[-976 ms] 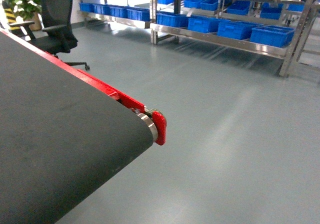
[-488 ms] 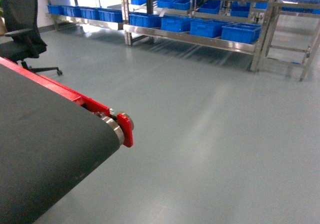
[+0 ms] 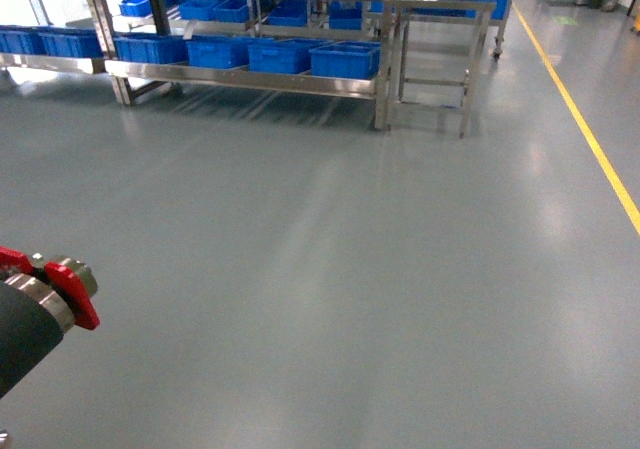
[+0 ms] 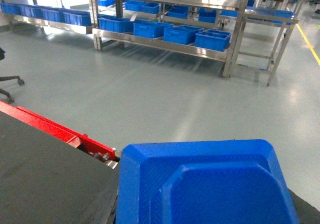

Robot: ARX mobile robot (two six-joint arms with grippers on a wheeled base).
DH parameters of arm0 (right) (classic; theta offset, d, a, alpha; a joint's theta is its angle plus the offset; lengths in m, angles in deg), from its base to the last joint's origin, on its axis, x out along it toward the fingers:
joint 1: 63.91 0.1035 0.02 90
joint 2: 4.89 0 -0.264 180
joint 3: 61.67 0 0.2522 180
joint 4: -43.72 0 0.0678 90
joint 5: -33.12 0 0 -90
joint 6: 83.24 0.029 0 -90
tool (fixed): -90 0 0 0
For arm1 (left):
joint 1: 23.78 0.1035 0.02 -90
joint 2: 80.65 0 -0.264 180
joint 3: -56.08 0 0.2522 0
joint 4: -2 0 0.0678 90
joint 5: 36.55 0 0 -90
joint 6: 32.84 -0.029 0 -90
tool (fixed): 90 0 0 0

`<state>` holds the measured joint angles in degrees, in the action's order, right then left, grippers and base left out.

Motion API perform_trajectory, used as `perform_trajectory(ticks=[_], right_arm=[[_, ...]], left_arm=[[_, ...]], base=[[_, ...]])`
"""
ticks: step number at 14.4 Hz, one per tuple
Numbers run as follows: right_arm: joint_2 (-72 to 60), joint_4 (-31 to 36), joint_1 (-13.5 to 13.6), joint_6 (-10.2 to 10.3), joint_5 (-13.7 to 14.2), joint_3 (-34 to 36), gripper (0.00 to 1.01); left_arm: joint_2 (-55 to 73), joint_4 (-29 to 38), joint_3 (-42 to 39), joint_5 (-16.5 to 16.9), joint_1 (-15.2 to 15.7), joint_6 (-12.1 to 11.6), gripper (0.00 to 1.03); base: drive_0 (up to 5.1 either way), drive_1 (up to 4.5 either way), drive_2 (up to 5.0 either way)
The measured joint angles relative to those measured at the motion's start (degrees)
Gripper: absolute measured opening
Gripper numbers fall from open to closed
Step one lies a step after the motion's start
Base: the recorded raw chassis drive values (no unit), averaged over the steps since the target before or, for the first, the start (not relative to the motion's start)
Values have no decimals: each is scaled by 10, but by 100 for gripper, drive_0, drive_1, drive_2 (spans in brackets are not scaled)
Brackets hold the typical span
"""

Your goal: Pick blue part to blue bin on bottom shelf

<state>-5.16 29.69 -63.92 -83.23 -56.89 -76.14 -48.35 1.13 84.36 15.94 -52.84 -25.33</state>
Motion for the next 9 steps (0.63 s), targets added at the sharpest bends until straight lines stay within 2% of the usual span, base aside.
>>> perform_trajectory(ticks=[9], right_arm=[[0, 0, 0, 0, 0, 0, 98]], left_arm=[[0, 0, 0, 0, 0, 0, 43]], base=[[-145, -145, -145]])
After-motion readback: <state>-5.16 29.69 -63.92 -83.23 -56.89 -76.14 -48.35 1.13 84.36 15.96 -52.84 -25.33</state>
